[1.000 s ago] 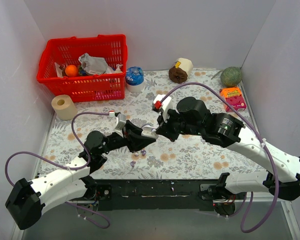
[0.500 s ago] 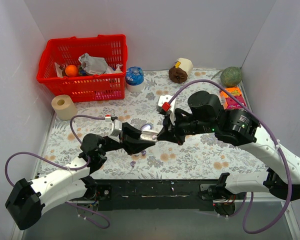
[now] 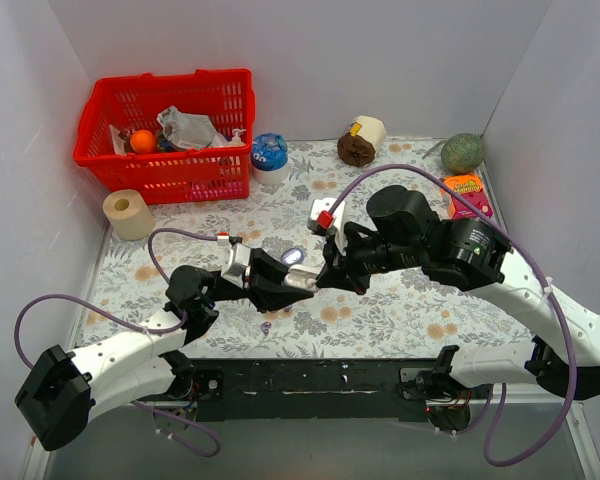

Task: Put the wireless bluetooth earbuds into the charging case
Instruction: Place the earbud in the charging case.

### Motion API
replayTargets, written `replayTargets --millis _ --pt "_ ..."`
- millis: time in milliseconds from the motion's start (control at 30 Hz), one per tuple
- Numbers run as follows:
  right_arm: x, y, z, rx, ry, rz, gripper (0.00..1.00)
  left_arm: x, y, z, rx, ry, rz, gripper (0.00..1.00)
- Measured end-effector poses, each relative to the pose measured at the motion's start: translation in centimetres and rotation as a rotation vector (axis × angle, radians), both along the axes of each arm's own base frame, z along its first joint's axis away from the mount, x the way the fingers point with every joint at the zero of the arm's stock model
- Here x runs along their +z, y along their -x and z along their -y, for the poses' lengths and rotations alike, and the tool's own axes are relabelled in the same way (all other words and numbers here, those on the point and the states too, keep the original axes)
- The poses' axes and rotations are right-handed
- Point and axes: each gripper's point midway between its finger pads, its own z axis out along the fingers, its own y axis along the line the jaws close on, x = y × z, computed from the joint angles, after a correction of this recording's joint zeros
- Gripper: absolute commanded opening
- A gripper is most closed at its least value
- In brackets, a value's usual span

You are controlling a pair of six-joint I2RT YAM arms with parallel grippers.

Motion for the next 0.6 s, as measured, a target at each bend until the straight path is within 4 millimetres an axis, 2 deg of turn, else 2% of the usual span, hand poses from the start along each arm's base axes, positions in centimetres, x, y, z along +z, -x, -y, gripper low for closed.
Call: replayTargets --millis 133,600 --pt "-1.0 -0.2 -0.1 -0.003 0.023 -0.007 0.01 0.3 0.4 0.0 -0.021 0.013 0.005 0.00" --pt "-1.6 -0.9 -0.4 -0.023 0.028 0.017 0.01 0.7 0.6 0.1 -0.052 0.032 -0.031 0.00"
